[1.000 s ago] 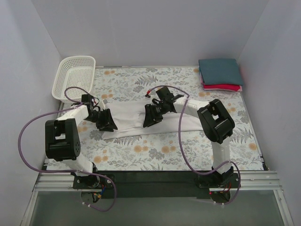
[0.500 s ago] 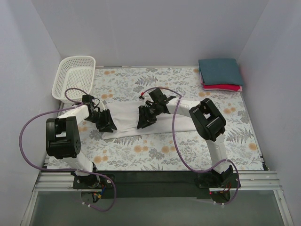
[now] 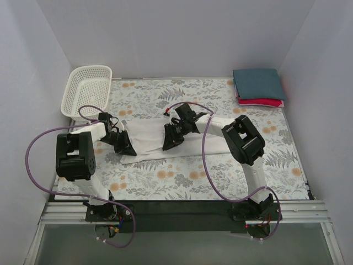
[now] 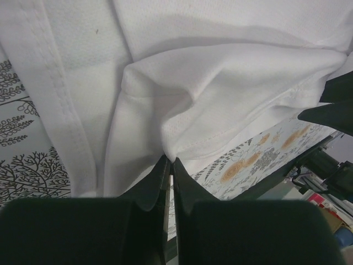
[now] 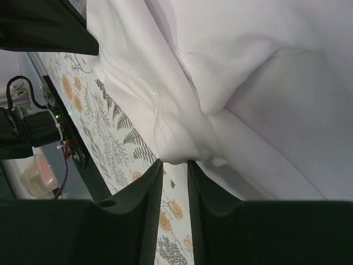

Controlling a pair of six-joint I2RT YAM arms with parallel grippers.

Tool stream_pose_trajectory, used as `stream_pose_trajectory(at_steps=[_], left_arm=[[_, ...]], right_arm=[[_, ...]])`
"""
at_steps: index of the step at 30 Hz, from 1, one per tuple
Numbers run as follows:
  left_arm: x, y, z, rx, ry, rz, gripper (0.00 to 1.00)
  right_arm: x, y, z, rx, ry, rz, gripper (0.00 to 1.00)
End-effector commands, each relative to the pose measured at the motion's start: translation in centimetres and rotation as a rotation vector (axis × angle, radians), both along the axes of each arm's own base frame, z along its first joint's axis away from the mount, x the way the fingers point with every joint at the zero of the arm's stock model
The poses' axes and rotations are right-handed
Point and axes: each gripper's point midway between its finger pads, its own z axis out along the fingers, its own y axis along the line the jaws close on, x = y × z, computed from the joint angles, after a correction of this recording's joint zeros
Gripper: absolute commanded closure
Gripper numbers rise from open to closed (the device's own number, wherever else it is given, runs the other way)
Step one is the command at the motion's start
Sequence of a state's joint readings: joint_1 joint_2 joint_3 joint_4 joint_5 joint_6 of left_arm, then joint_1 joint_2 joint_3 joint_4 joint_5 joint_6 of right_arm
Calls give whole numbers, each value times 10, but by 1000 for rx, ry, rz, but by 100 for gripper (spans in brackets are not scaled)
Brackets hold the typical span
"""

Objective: Fold and stack the t-shirts
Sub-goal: Fold the tshirt

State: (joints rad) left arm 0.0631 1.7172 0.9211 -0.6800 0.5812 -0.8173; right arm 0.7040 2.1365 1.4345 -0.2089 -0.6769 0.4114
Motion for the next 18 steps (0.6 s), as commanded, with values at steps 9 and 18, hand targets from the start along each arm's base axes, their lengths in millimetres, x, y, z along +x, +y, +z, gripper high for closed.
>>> stream_pose_trajectory(at_steps=[9,18], left_arm=[[31,-11,47,-75,-149,-21,100],[78,-15,70,-122,-228,-17,100]], right_arm=[[23,-19,38,70,-102,-20,50],[5,-57,30,18,-195,27,63]])
